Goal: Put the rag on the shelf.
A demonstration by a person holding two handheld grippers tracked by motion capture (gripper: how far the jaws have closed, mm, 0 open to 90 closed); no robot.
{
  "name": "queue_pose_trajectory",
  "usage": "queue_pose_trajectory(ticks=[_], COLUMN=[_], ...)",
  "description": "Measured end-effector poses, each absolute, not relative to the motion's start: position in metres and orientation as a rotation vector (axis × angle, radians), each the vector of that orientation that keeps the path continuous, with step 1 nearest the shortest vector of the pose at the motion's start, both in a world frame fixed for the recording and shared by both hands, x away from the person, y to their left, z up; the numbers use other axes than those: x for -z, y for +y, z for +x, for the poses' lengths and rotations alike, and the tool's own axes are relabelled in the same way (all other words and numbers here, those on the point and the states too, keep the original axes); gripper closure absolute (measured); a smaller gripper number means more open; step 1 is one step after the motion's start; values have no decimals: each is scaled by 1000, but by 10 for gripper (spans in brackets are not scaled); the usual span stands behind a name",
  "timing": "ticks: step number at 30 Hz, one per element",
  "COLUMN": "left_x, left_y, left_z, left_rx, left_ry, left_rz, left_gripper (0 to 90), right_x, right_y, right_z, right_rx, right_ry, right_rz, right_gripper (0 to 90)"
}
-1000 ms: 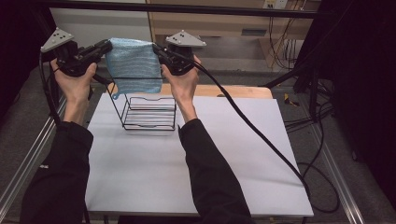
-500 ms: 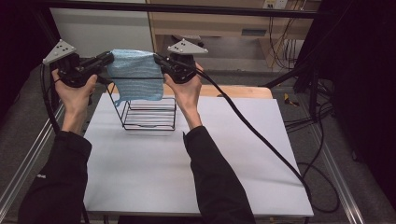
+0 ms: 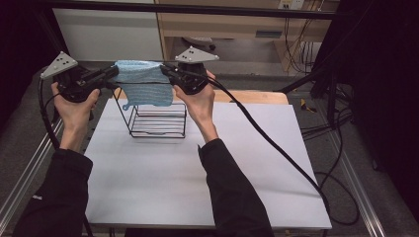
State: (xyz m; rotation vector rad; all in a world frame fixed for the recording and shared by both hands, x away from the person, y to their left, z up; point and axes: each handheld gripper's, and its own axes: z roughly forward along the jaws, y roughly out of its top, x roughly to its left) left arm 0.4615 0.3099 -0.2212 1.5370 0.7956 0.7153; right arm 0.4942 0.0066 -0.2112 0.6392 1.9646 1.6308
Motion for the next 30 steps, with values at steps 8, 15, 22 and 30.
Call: queue_pose_trajectory(ticks=[8, 15, 22, 30], left_x=[229, 237, 235, 208], left_y=[312, 313, 314, 318], left_z=[452, 443, 438, 433], left_rx=[-676, -649, -632, -637], left_ry=[800, 826, 850, 864], left_rz=[1559, 1610, 1649, 1610], left_gripper=[830, 823, 790, 751], right_x=[214, 220, 226, 231], right_y=[5, 5, 5, 5], right_z=[488, 481, 480, 478], right_rx=[-1620, -1598, -1578, -1562], right_ry=[2030, 2108, 2148, 2163], right_rz=[634, 611, 591, 570], right_gripper=[842, 842, 842, 840])
